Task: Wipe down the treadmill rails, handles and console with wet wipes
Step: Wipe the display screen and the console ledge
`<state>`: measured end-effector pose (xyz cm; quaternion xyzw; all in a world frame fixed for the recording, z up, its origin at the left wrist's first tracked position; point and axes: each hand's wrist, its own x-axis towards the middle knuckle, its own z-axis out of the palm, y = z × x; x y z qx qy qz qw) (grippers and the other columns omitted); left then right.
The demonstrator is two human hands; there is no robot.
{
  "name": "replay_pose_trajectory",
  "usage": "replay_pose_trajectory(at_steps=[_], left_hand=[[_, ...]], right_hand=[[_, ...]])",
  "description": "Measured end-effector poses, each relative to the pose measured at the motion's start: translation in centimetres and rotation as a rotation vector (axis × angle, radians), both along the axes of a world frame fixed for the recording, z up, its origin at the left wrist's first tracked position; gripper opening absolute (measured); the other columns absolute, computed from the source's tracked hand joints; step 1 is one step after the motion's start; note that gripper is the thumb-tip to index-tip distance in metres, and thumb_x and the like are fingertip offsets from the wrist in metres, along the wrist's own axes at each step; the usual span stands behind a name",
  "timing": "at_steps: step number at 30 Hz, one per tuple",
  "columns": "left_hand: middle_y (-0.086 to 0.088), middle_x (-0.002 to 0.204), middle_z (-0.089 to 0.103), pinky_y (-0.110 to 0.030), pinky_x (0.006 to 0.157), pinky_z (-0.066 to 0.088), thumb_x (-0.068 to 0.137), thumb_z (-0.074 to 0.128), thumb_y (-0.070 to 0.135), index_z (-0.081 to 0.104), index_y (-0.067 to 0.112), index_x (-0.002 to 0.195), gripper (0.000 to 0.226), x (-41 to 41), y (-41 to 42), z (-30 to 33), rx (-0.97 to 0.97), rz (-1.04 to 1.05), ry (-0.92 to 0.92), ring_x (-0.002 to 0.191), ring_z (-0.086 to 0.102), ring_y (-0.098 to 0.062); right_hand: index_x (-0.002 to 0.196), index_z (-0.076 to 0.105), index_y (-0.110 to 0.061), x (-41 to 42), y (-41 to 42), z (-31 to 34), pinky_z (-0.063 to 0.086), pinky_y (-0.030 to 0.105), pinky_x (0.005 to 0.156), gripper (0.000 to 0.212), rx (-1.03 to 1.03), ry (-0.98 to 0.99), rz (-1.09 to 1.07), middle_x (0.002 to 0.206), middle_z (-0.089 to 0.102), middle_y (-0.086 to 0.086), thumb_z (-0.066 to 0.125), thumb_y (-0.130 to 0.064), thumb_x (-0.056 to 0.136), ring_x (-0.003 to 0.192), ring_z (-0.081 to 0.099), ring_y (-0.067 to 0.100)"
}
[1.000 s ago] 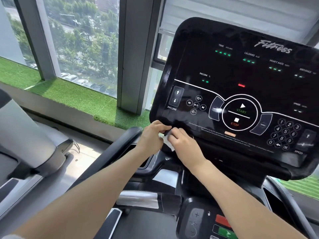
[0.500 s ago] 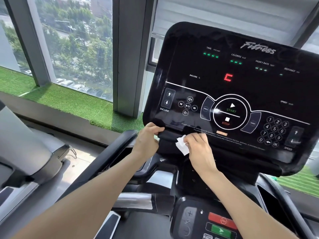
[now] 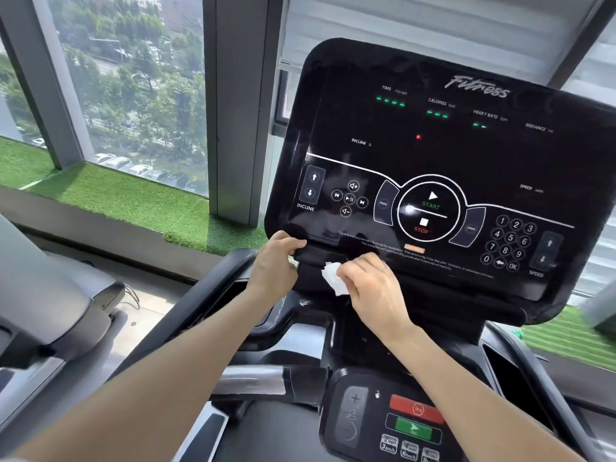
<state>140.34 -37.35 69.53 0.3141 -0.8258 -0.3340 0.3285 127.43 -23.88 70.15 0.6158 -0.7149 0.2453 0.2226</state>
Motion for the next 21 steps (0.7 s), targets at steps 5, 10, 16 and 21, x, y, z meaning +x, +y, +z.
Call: replay_pose_trajectory(at_steps=[5,10,16,21], left_hand=[[0.005,0.097,0.049,-0.007,0.08,0.035,0.077,0.041,-0.022,0.063,0.006,0.121,0.057,0.0,0.0,0.0,0.012,0.004,-0.004,0.091,0.051,-0.01],[0.005,0.097,0.05,-0.008,0.079,0.035,0.076,0.042,-0.022,0.063,0.006,0.121,0.057,0.0,0.0,0.1,0.001,0.003,-0.008,0.09,0.051,-0.01],[0.007,0.098,0.049,-0.011,0.081,0.039,0.076,0.043,-0.022,0.062,0.007,0.122,0.057,-0.1,0.0,0.0,-0.004,0.004,-0.021,0.092,0.051,-0.009],[0.005,0.099,0.05,-0.011,0.082,0.038,0.076,0.044,-0.022,0.062,0.007,0.123,0.058,0.0,0.1,-0.1,-0.012,0.009,-0.02,0.093,0.052,-0.01]], right_hand=[[0.107,0.058,-0.005,-1.0,-0.1,1.6,0.041,0.023,0.082,0.02,-0.101,-0.518,-0.165,0.1,0.059,0.002,0.054,0.001,0.089,0.093,0.056,0.022],[0.107,0.069,0.002,-1.5,-0.5,0.8,0.046,0.035,0.082,0.023,0.078,-0.37,-0.269,0.106,0.052,0.013,0.051,0.003,0.091,0.099,0.051,0.03],[0.089,0.059,0.012,-0.4,-2.8,0.6,0.039,0.031,0.082,0.018,0.112,-0.318,-0.247,0.106,0.049,0.013,0.048,-0.002,0.093,0.1,0.044,0.026],[0.08,0.056,0.006,-0.6,-0.8,-0.3,0.049,0.041,0.065,0.01,0.082,-0.113,-0.184,0.095,0.052,0.011,0.055,0.001,0.089,0.088,0.048,0.025]])
